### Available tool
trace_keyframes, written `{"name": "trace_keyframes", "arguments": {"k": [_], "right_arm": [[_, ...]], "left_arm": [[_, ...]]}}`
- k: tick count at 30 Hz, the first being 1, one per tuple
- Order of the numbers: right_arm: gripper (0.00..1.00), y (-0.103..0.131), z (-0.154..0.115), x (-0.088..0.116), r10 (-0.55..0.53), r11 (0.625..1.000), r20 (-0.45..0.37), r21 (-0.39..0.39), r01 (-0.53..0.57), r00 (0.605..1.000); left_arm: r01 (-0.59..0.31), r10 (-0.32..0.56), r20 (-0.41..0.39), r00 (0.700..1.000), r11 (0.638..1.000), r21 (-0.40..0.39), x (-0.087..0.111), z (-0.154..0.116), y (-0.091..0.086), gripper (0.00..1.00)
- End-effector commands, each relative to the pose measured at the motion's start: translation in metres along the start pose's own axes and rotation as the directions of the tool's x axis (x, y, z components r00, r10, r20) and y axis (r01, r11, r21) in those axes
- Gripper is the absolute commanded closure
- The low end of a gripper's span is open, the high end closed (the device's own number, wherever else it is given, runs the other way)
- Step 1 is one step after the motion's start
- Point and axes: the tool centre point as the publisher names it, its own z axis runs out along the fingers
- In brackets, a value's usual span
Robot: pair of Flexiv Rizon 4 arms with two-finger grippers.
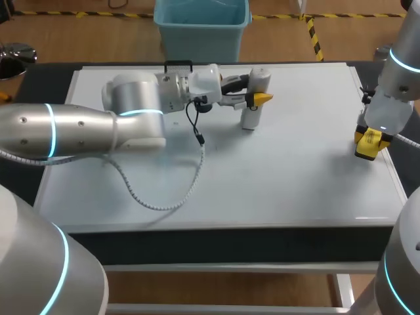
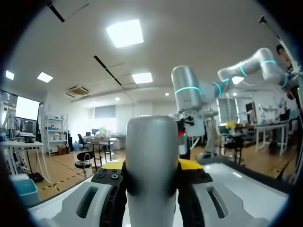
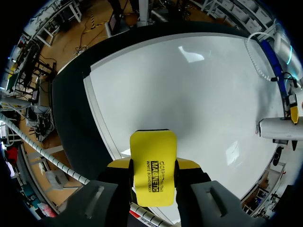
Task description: Pick up the inspection probe, press it on each red-marked spot on the whiteboard one by one, put down the probe, pick up the eraser, and wipe off all the red marks.
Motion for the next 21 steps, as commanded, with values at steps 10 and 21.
{"name": "trace_keyframes", "arguments": {"k": [10,21], "right_arm": [[1.00,-0.001,-0.001,0.001,-0.003,1.000,-0.002,0.001,0.003,1.000],[1.00,-0.001,-0.001,0.001,-0.003,1.000,-0.002,0.001,0.003,1.000]], "left_arm": [[-0.051,0.051,0.016,0.999,0.998,0.031,0.017,-0.051,-0.058,1.00],[-0.064,0.059,0.106,0.993,0.997,0.045,0.036,-0.128,-0.080,1.00]]}}
